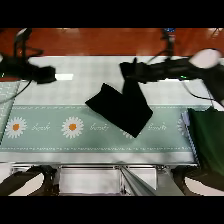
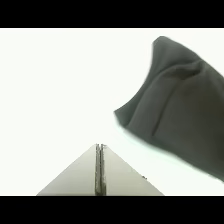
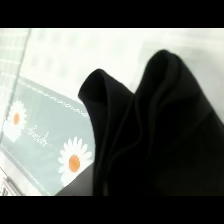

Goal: Fold the shirts.

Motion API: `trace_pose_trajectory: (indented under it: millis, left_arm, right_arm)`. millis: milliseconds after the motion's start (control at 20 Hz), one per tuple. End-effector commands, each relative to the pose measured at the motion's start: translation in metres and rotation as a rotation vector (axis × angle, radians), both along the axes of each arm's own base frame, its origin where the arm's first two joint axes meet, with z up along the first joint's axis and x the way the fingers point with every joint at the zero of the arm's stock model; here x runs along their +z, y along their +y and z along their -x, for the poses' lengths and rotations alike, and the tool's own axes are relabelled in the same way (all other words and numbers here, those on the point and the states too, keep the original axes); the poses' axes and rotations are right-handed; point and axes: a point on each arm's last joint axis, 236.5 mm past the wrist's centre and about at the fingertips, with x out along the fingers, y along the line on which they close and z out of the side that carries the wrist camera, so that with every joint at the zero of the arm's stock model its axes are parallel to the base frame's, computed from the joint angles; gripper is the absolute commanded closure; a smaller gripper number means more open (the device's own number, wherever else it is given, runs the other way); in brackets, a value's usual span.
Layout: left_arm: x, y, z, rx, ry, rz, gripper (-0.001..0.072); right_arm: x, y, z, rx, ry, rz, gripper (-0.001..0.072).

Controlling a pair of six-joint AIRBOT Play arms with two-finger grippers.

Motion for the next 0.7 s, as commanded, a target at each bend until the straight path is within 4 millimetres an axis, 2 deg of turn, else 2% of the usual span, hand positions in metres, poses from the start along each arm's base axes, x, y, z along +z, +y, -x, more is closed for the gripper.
trace_pose_trajectory:
  millis: [0, 150, 200, 250, 300, 350, 400, 500, 600, 650]
  left_arm:
    - [-0.023, 0.007, 0.047, 0.099, -0.031, 0.064, 0.0682]
    - [-0.053, -0.019, 0.075, 0.106, -0.001, 0.171, 0.0682]
    - [-0.062, -0.025, 0.079, 0.110, 0.010, 0.197, 0.0682]
    - [-0.071, -0.032, 0.081, 0.113, 0.019, 0.219, 0.0682]
    - [-0.078, -0.038, 0.080, 0.113, 0.015, 0.228, 0.0682]
    - [-0.082, -0.042, 0.078, 0.109, 0.007, 0.229, 0.0682]
    - [-0.080, -0.044, 0.075, 0.095, -0.006, 0.223, 0.0682]
    - [-0.058, -0.035, 0.065, 0.083, -0.054, 0.210, 0.0682]
    - [-0.025, -0.017, 0.052, 0.124, -0.116, 0.215, 0.0682]
    - [-0.008, -0.005, 0.045, 0.155, -0.159, 0.214, 0.0682]
  right_arm:
    - [-0.058, 0.057, -0.033, 0.035, 0.073, 0.012, 0.0688]
    - [-0.099, 0.080, -0.039, 0.027, 0.158, 0.019, 0.0685]
    - [-0.108, 0.087, -0.035, 0.033, 0.180, 0.012, 0.0618]
    - [-0.114, 0.094, -0.028, 0.050, 0.210, 0.003, 0.0433]
    - [-0.117, 0.097, -0.022, 0.074, 0.225, 0.004, 0.0297]
    - [-0.116, 0.096, -0.016, 0.095, 0.243, 0.006, 0.0297]
    - [-0.107, 0.085, -0.015, 0.108, 0.264, 0.000, 0.0298]
    - [-0.070, 0.046, -0.017, 0.113, 0.287, -0.022, 0.0301]
    - [-0.029, -0.017, -0.019, 0.068, 0.233, 0.032, 0.0302]
    - [-0.016, -0.056, -0.016, 0.021, 0.198, 0.124, 0.0302]
